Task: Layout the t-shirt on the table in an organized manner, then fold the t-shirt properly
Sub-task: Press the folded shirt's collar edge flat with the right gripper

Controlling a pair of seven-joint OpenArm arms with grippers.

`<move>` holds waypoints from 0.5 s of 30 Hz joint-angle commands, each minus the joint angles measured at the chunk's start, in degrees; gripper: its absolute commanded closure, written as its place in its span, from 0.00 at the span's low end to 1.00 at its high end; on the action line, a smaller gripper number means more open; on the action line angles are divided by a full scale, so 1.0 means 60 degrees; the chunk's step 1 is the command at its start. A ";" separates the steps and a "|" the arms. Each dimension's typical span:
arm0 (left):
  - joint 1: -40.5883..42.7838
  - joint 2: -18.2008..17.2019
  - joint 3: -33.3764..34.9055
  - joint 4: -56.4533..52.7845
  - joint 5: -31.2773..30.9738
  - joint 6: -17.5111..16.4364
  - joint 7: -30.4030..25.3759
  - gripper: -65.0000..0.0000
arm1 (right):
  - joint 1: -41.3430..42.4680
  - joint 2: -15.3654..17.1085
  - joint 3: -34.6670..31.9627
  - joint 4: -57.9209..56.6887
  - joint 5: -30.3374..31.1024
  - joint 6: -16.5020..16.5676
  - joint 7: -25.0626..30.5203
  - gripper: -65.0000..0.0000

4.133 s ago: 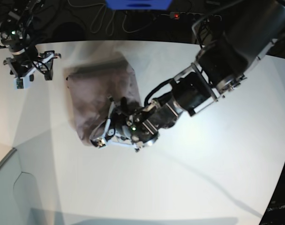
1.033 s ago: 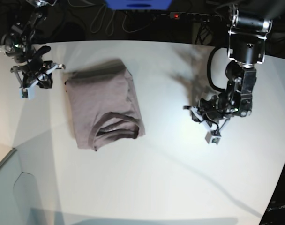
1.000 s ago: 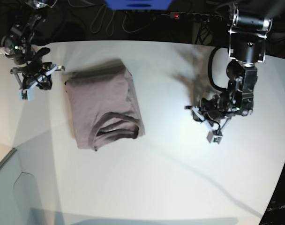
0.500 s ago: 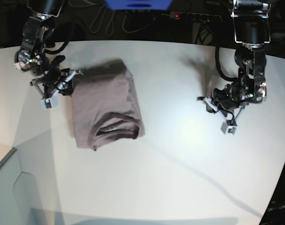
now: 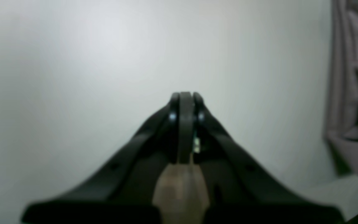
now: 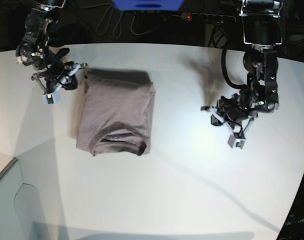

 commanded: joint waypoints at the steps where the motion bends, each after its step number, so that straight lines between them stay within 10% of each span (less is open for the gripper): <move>1: -0.0134 -0.0051 -0.0015 0.0240 -0.0088 -0.0010 -0.0152 1.00 | 0.0047 0.0065 0.0099 0.0382 0.0149 0.0137 0.0221 0.89; 15: 0.0540 -0.0153 -0.0543 0.0240 -0.0015 -0.0010 -0.0035 1.00 | -0.1037 -0.0258 -0.2201 0.3635 0.0164 0.0137 0.0133 0.89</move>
